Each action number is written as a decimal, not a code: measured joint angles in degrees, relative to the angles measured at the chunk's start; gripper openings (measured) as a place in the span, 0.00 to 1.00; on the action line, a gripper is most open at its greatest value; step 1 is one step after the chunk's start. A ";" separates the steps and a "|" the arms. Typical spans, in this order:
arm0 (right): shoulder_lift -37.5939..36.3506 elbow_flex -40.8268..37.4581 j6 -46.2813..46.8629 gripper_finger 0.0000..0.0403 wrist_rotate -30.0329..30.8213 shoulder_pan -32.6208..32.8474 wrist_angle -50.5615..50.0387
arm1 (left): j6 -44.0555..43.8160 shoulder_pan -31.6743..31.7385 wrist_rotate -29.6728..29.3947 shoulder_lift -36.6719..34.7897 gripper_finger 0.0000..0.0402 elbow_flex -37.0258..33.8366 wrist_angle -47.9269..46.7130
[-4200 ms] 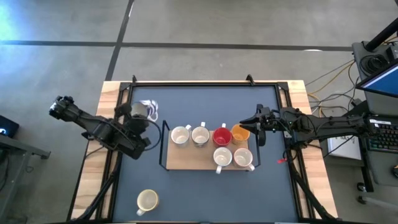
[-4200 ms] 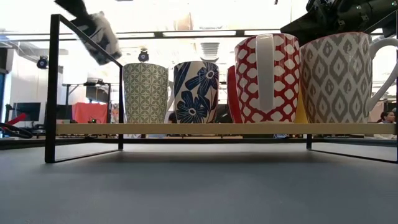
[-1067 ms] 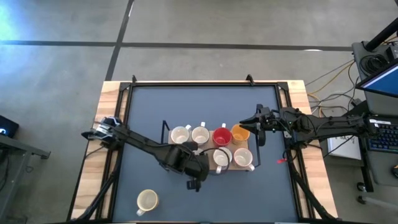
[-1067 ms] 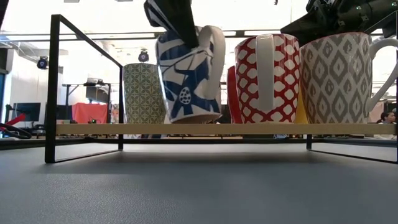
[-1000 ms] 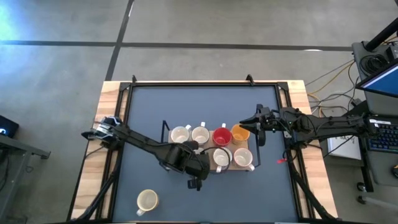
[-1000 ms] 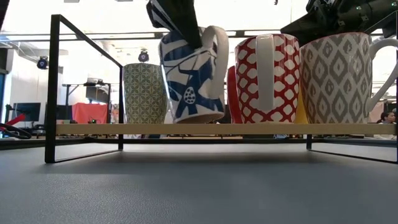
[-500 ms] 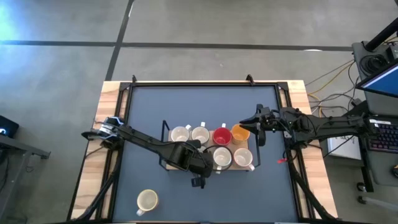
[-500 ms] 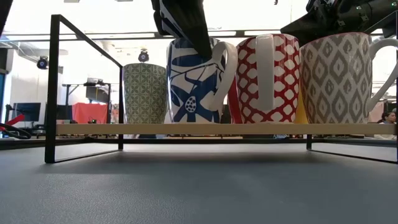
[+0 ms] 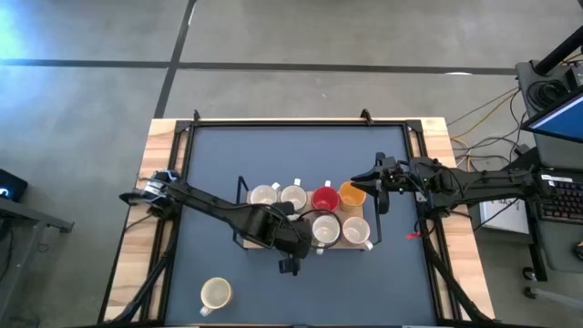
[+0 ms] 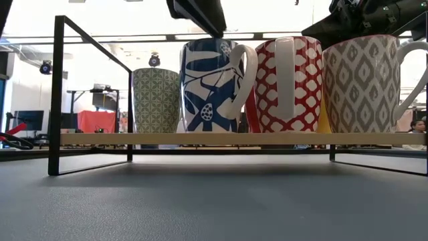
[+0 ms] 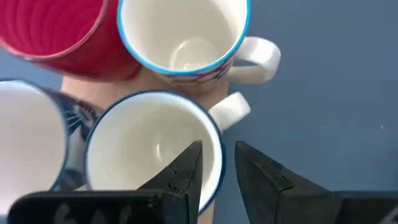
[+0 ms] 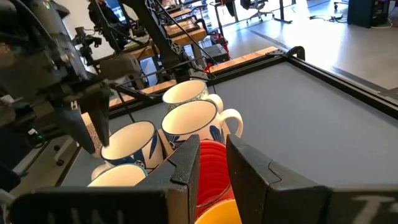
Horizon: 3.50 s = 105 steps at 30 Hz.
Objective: Place coffee mugs
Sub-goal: Put the orange on the shelf aligned with the other green cup
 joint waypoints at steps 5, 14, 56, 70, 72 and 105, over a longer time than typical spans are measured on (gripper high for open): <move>-0.01 0.00 0.00 0.17 -0.01 0.01 0.01 | -0.45 -1.03 -0.29 -0.01 0.19 4.90 -7.40; 0.00 0.00 0.00 0.17 0.00 0.00 0.00 | -13.67 -8.04 -2.10 -0.44 0.19 10.02 -24.77; -0.01 0.00 0.00 0.17 -0.01 0.00 0.00 | -79.69 -25.42 15.09 2.89 0.18 -6.56 -17.75; -0.01 0.00 0.00 0.17 -0.01 0.00 0.00 | -75.29 -24.14 15.37 2.23 0.01 -4.81 -17.79; -0.02 0.00 0.00 0.17 0.00 0.00 0.00 | -75.83 -23.77 15.34 1.96 0.01 -4.58 -18.02; 0.00 0.00 0.00 0.17 0.00 0.00 0.00 | -53.04 -11.05 4.45 0.76 0.02 3.63 -15.75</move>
